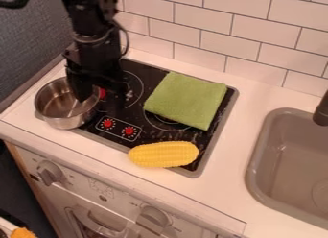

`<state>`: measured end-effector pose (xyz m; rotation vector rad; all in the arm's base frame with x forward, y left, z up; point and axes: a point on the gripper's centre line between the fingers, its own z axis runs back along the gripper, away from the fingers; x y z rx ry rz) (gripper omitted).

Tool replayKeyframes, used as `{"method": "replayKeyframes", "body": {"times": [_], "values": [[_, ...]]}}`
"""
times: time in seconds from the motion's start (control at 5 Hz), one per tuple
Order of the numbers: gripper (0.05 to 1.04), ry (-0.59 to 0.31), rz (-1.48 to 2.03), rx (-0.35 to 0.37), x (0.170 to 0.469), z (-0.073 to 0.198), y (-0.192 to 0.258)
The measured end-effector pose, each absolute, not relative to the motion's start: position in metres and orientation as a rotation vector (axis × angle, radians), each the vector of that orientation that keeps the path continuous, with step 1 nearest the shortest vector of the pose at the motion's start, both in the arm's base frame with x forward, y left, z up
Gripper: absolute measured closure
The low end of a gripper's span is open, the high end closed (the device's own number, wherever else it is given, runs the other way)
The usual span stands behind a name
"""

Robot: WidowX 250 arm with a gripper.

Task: Move the silver pot to the green table cloth

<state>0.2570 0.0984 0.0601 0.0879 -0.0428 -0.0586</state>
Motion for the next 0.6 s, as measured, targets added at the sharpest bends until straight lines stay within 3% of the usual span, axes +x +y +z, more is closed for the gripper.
{"method": "replayKeyframes", "body": {"times": [0.4,0.6], "values": [[0.142,0.065,-0.014,0.049,0.259,0.009,0.118],[0.433,0.06,-0.02,0.048,0.26,0.009,0.117]]}}
